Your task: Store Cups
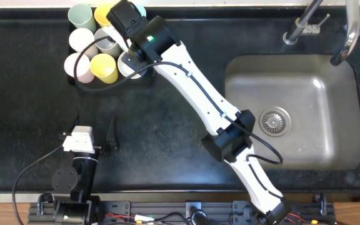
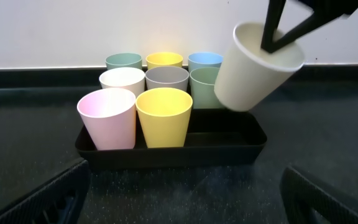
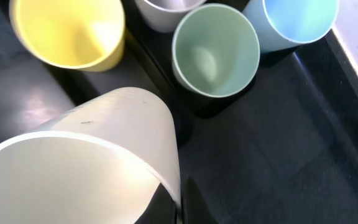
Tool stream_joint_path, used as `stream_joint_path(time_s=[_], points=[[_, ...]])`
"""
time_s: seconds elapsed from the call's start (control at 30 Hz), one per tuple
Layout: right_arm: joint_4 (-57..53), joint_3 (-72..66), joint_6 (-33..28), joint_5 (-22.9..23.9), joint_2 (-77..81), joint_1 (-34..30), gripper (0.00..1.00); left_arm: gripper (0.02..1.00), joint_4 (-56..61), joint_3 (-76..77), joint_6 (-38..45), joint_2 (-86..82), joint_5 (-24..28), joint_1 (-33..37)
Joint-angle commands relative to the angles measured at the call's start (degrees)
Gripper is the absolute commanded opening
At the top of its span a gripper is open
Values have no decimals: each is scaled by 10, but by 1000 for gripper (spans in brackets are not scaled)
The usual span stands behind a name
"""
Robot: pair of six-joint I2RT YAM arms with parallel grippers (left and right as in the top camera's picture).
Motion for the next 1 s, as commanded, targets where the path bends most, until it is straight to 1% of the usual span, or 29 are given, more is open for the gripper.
stream_joint_path(time_s=[0.03,0.17,0.23,0.6,0.77,1.0], points=[[21,19,-12,21,21,0,40,998,0,-2,12,-5,1,-4],[37,19,-12,12,28,0,40,998,0,-2,12,-5,1,-4],[38,19,-19,-2,34,2,47,998,0,-2,12,-5,1,-4],[13,18,-20,-2,68,5,42,998,0,-2,12,-5,1,-4],[13,18,-27,-17,80,5,42,998,0,-2,12,-5,1,-4],[11,18,-29,-16,91,4,42,998,0,-2,12,-5,1,-4]])
